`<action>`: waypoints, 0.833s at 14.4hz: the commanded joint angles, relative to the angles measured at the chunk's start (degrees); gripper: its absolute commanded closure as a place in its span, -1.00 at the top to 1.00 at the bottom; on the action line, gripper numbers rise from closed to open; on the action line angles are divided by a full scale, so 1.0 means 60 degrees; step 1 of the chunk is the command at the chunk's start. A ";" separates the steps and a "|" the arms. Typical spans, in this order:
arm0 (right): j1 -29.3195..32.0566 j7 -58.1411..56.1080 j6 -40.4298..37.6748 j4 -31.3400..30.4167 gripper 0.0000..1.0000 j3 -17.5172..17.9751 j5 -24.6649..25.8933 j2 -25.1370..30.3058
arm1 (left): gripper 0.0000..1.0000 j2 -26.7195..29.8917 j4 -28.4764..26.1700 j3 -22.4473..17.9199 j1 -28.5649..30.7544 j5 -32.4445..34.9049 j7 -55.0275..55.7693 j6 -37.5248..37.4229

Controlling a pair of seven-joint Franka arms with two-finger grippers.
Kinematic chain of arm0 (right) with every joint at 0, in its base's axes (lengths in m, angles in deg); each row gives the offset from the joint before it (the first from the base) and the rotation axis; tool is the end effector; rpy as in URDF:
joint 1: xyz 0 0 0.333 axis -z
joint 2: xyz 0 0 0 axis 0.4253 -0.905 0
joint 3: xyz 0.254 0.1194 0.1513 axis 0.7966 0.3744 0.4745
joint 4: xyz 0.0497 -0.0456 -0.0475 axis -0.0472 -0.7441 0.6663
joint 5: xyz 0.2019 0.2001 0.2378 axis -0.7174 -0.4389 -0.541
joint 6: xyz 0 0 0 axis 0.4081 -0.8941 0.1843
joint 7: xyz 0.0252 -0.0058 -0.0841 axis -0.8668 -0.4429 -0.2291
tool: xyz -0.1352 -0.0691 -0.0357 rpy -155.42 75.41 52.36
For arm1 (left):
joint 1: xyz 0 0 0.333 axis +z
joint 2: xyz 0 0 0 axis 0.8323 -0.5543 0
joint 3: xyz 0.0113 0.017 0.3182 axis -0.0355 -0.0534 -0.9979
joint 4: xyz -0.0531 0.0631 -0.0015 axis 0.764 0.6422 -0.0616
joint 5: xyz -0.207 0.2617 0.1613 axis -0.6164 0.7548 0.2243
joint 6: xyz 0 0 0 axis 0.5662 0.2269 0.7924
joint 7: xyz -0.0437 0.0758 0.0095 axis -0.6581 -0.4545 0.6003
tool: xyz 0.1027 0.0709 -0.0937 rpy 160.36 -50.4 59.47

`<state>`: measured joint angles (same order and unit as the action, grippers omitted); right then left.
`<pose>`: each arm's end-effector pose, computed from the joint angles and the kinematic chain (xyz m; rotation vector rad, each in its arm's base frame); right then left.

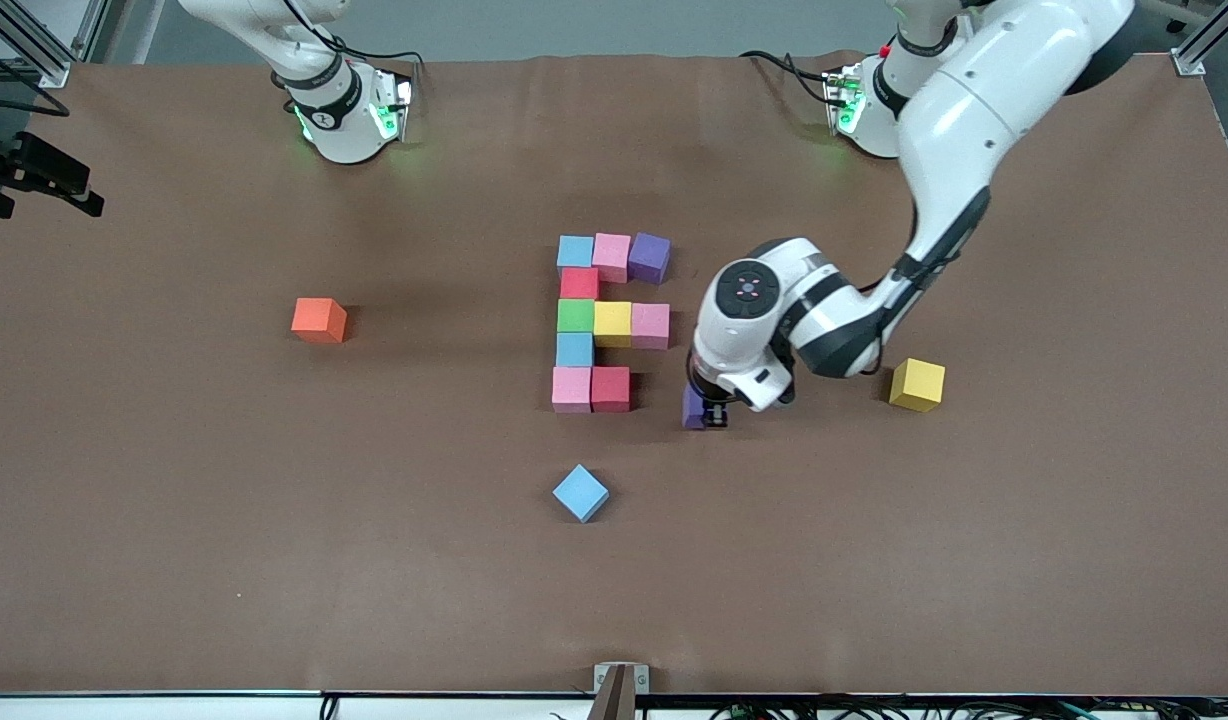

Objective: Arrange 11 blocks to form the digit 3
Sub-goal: 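Carry the purple cube with the left gripper to the figure's base row, then lower the purple cube beside the red cube and open the left gripper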

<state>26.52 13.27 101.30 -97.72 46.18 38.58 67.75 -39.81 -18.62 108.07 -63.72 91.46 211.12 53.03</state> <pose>0.4780 -0.0345 0.6138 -3.1106 0.0102 0.0860 0.5486 -0.3937 0.1966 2.2046 2.1532 0.0613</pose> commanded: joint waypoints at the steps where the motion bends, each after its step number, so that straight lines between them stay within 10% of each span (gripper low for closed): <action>1: 0.0039 -0.0124 -0.0043 -0.0171 1.00 0.0020 0.0004 0.0260 | -0.60 -0.0222 0.0619 -0.0798 -0.1038 -0.0663 0.0057 -0.0131; 12: 0.0083 -0.0139 0.0045 -0.0185 1.00 0.0005 0.0019 0.0231 | -0.59 -0.1042 0.1600 -0.1371 -0.2212 -0.0972 0.0335 -0.0145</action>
<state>26.52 13.17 101.29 -97.70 45.99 38.61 67.79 -43.42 -12.31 101.06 -75.11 86.90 212.95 52.02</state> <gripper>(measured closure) 0.000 0.436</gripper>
